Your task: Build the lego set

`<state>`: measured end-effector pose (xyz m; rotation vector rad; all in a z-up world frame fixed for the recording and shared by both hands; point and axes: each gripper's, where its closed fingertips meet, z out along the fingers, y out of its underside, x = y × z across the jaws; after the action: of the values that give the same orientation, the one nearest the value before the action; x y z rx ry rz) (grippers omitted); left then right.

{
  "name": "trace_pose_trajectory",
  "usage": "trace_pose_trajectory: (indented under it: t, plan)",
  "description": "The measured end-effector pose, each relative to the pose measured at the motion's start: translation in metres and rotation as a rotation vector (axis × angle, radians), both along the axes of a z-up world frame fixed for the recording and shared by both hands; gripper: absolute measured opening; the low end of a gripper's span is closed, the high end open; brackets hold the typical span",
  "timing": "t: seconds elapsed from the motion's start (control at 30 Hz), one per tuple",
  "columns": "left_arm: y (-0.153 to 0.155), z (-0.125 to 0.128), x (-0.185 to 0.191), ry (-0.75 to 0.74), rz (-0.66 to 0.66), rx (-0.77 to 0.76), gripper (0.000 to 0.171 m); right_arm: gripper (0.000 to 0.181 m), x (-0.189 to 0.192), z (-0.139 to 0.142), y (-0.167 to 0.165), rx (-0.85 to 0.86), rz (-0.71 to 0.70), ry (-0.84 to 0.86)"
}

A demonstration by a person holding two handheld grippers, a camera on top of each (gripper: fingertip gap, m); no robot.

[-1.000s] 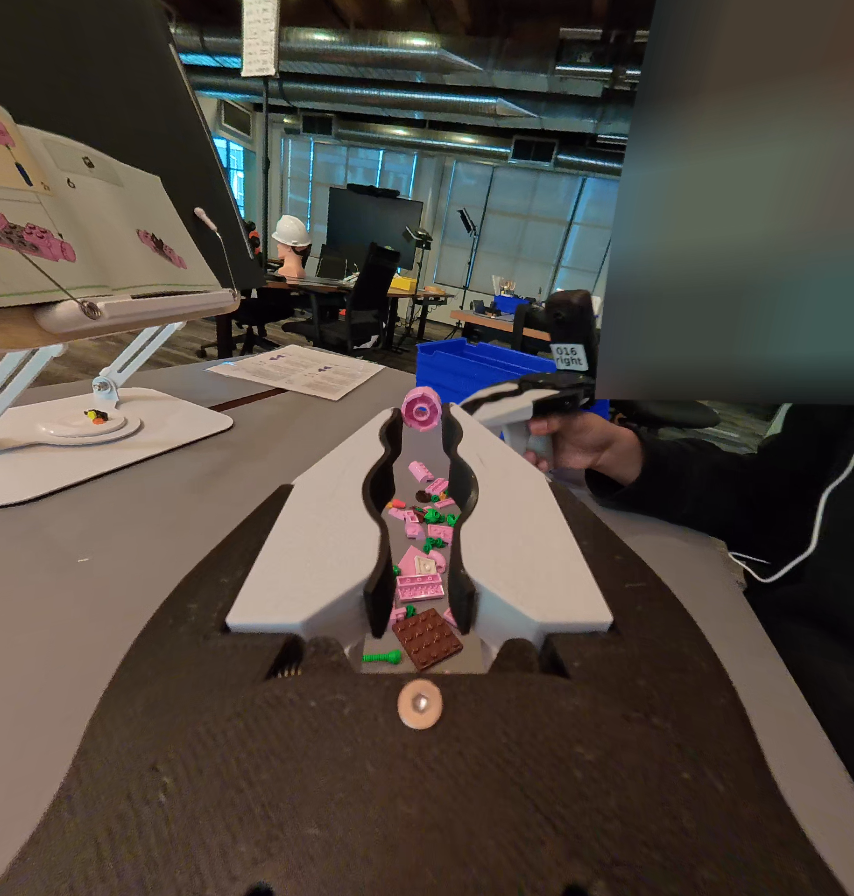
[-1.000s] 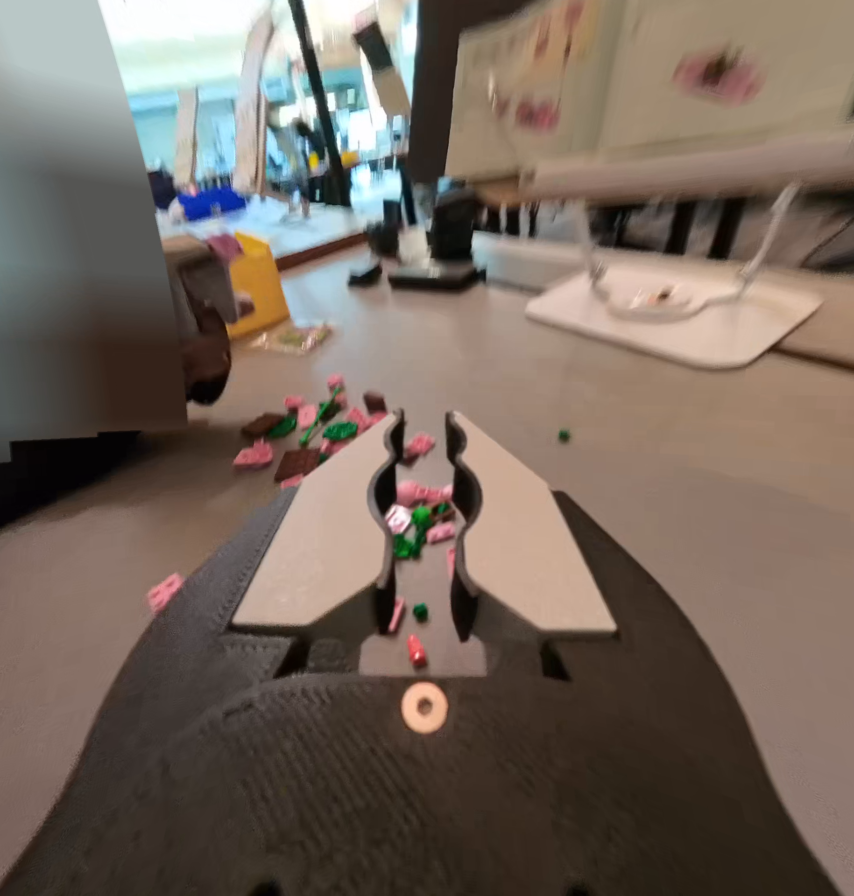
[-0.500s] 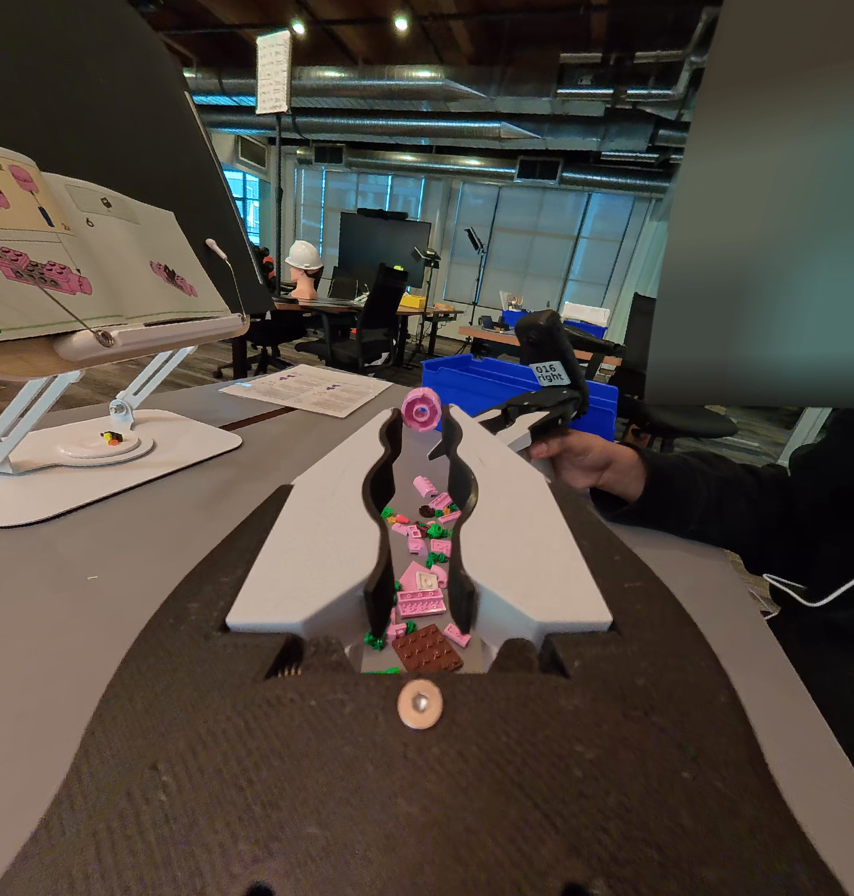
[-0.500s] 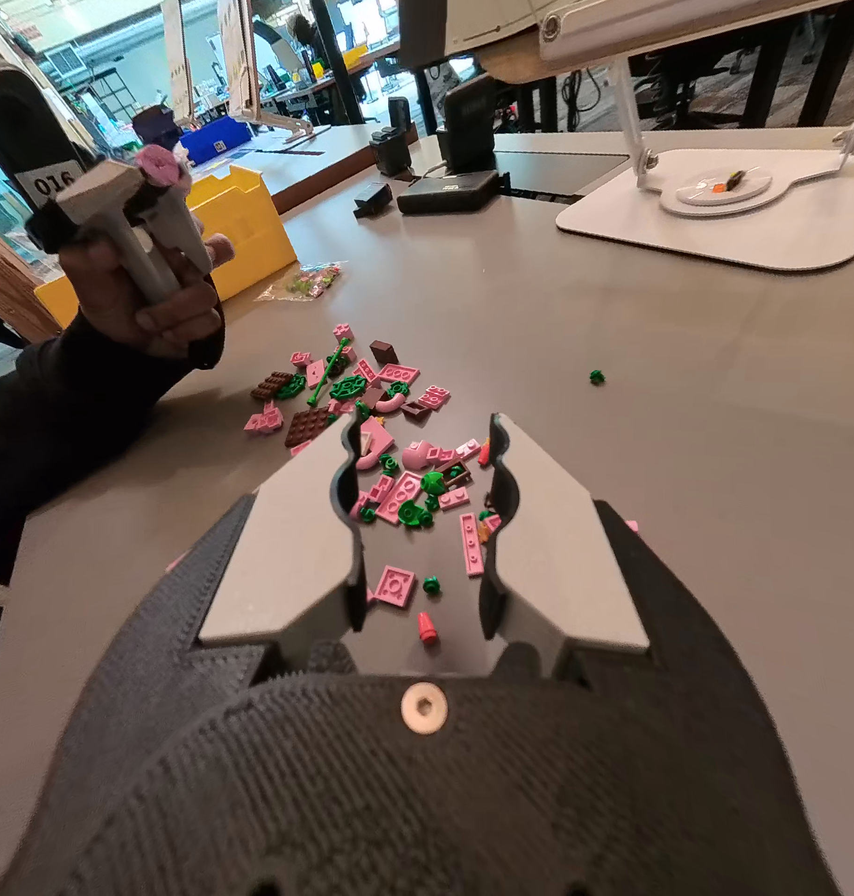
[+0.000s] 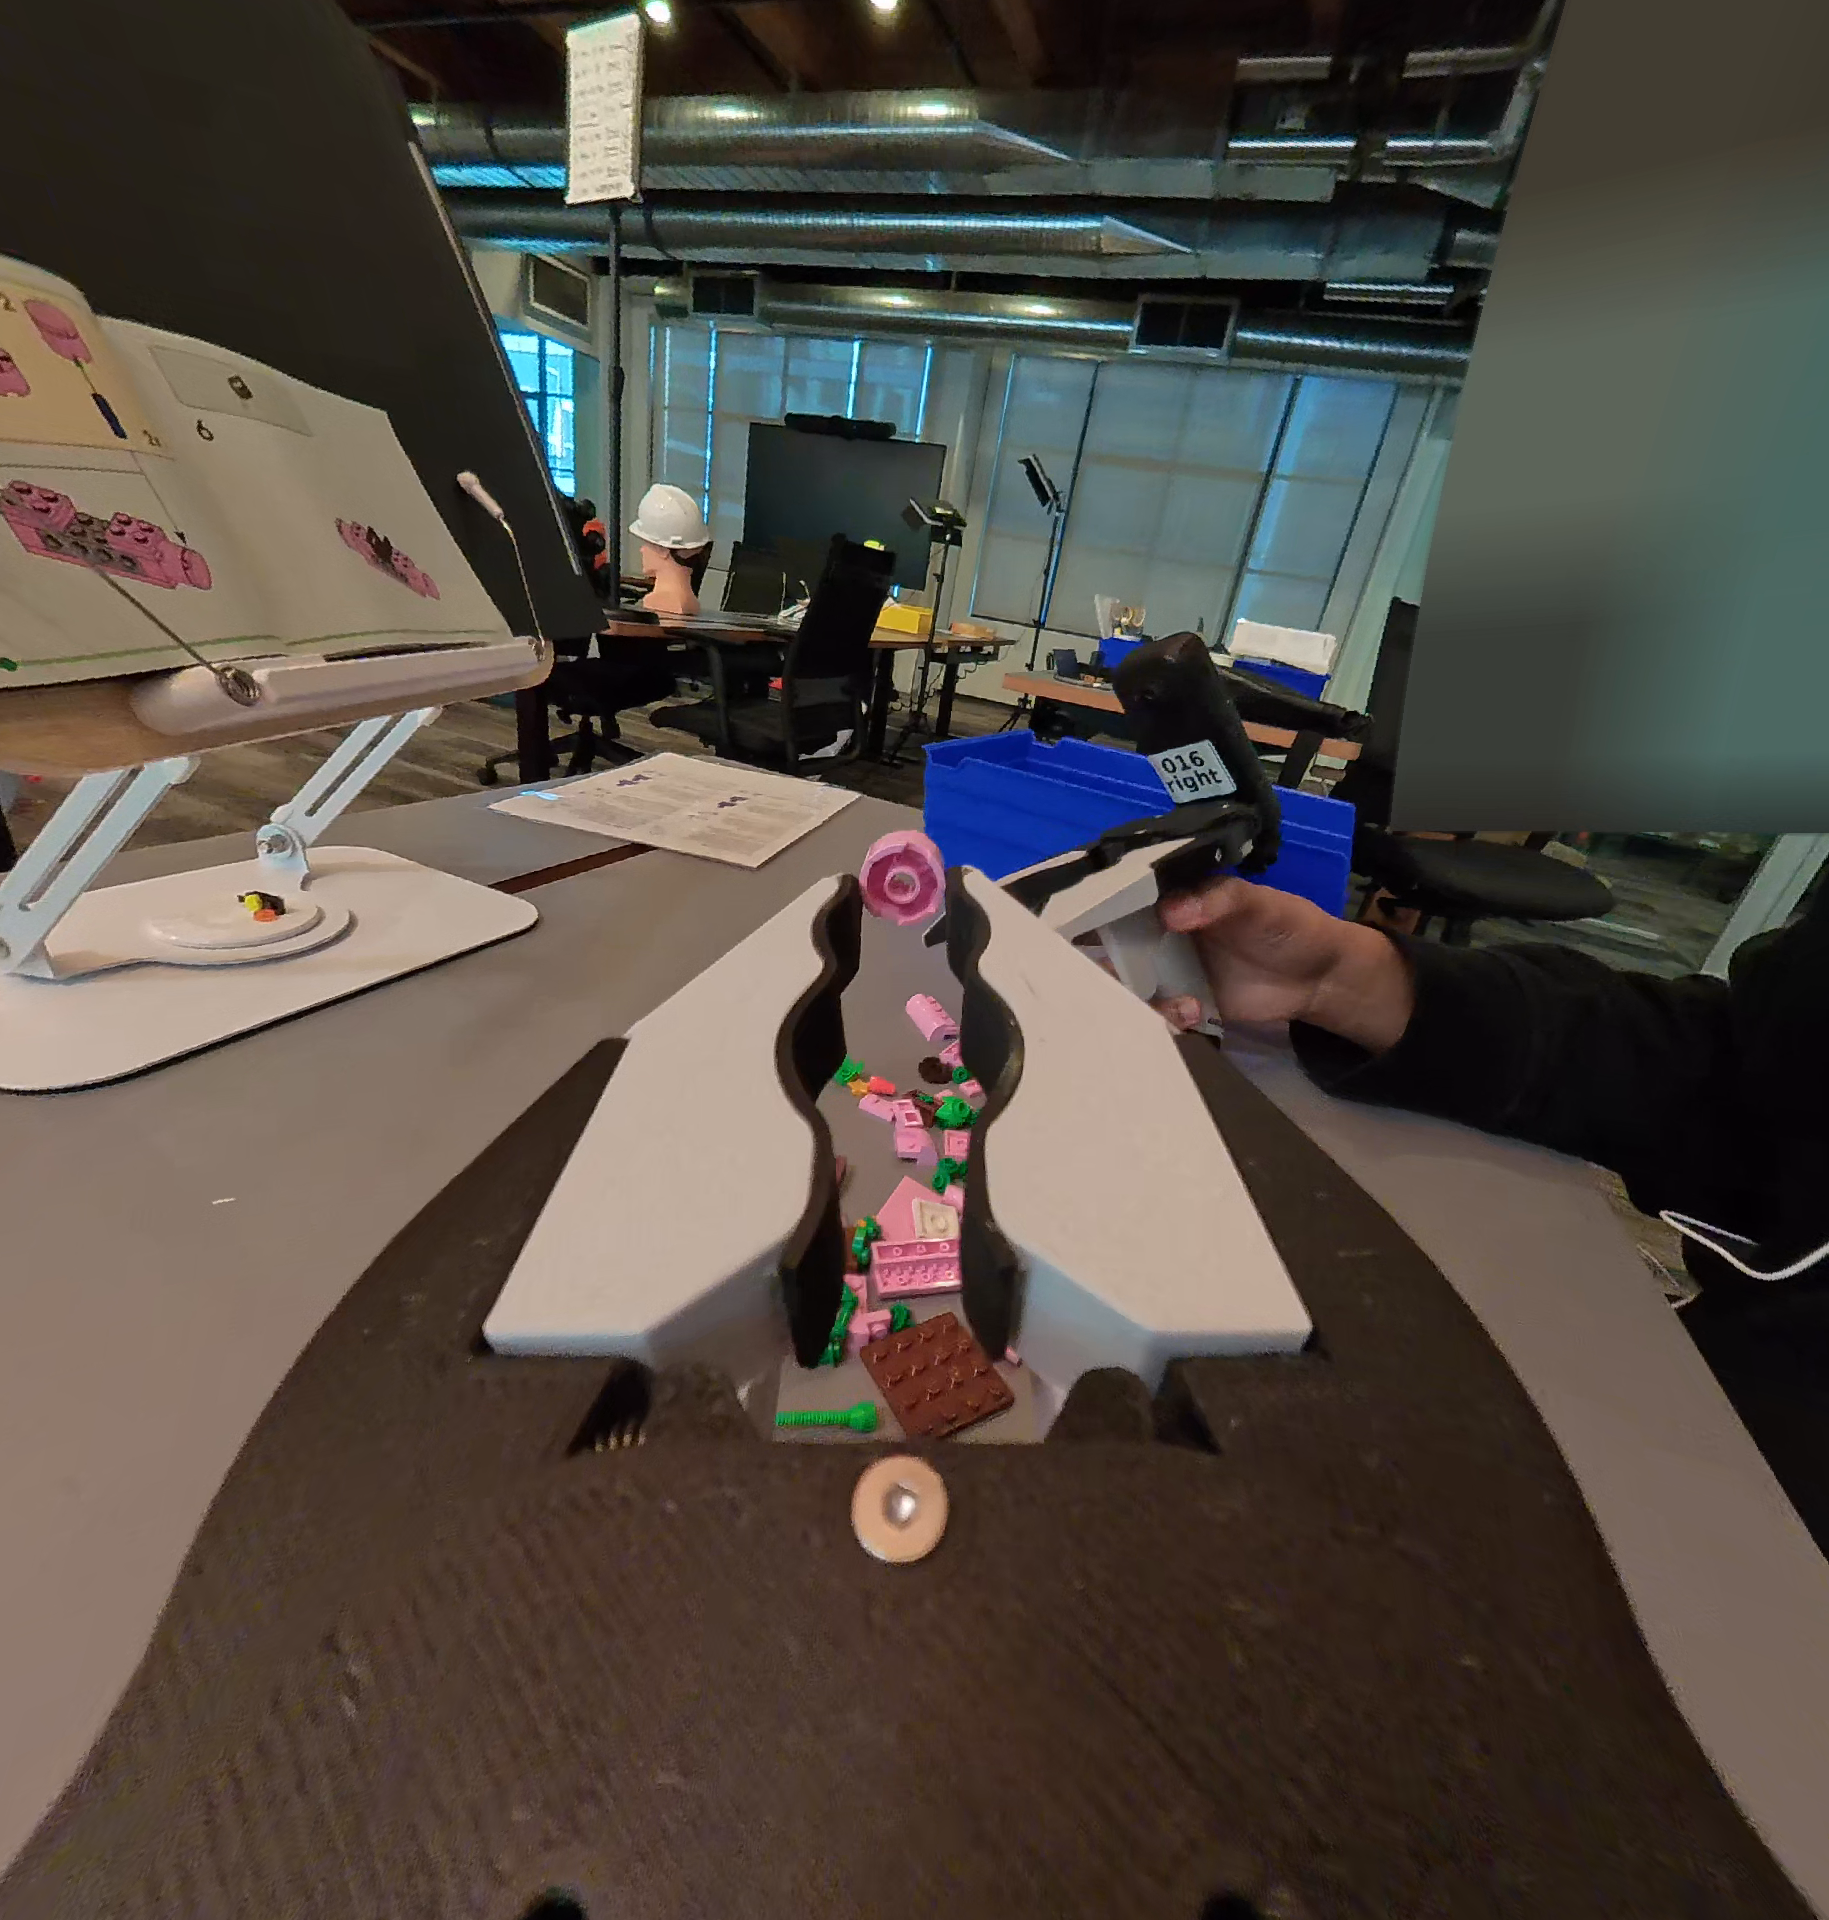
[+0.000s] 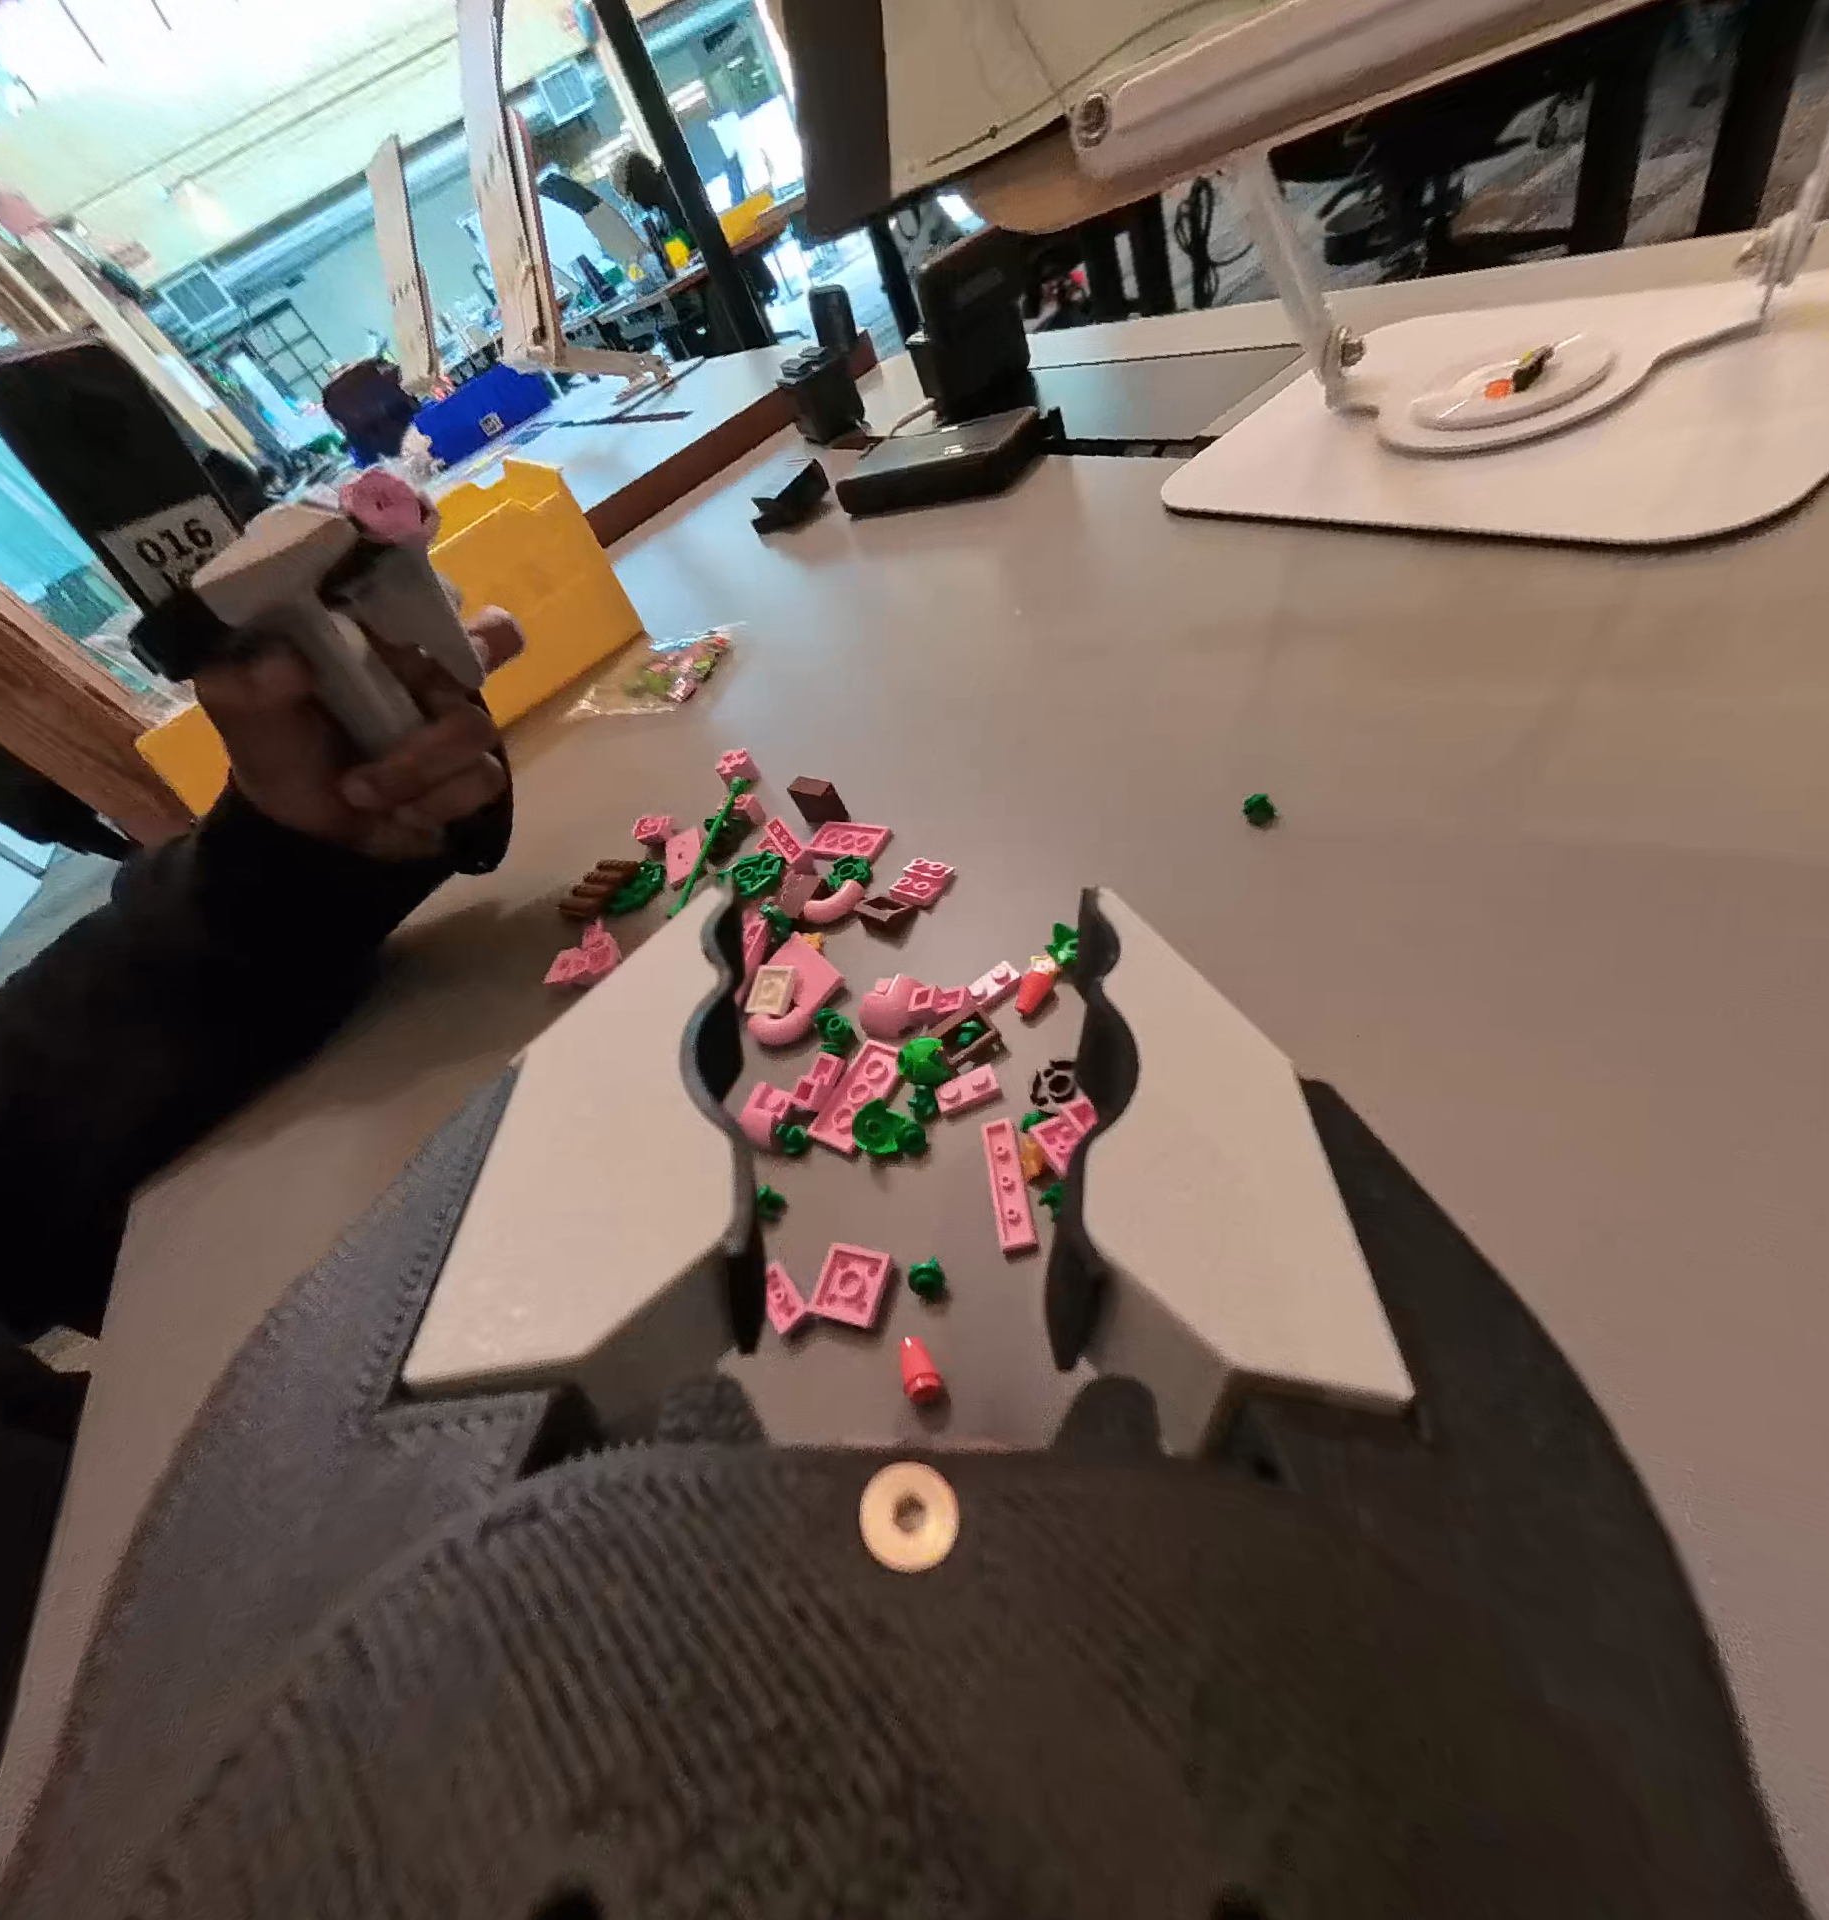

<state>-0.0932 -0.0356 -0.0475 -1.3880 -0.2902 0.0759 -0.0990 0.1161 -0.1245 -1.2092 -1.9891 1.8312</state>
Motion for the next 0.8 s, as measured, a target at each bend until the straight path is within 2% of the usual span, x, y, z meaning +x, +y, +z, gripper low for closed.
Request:
trace_pose_trajectory:
  t: [0.2, 0.4, 0.8]
  plan:
    - [-0.002, -0.006, -0.007, -0.026, 0.012, 0.0, 0.014, 0.065, -0.002, -0.003, 0.002, 0.093, -0.024, 0.05]
    - [-0.003, -0.011, -0.013, -0.066, 0.019, 0.002, 0.014, 0.074, -0.001, -0.008, -0.002, 0.126, -0.005, 0.032]
    - [-0.001, -0.013, -0.013, -0.008, 0.059, -0.046, 0.014, 0.06, -0.008, 0.006, 0.014, 0.049, -0.077, 0.063]
